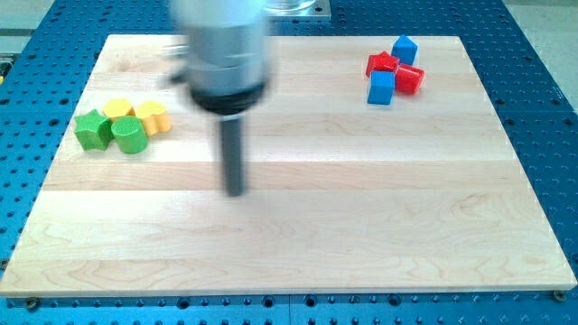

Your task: Push the green star into the left of green circle

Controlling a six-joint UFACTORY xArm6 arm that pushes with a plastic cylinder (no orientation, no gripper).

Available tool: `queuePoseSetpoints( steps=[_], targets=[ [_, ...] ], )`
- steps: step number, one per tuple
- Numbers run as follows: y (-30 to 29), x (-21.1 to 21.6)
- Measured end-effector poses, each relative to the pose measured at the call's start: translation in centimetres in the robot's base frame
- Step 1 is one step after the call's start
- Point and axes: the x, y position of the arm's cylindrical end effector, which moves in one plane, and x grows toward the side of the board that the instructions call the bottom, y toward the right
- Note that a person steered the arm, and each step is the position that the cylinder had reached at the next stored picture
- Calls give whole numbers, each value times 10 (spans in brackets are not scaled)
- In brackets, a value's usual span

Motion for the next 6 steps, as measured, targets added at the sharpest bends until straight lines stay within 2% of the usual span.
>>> queuePoseSetpoints(
  steps=[1,2,5,6],
  targets=[
    [-135,-23],
    [-162,-71],
    [-118,-81],
    [-118,-62]
  ],
)
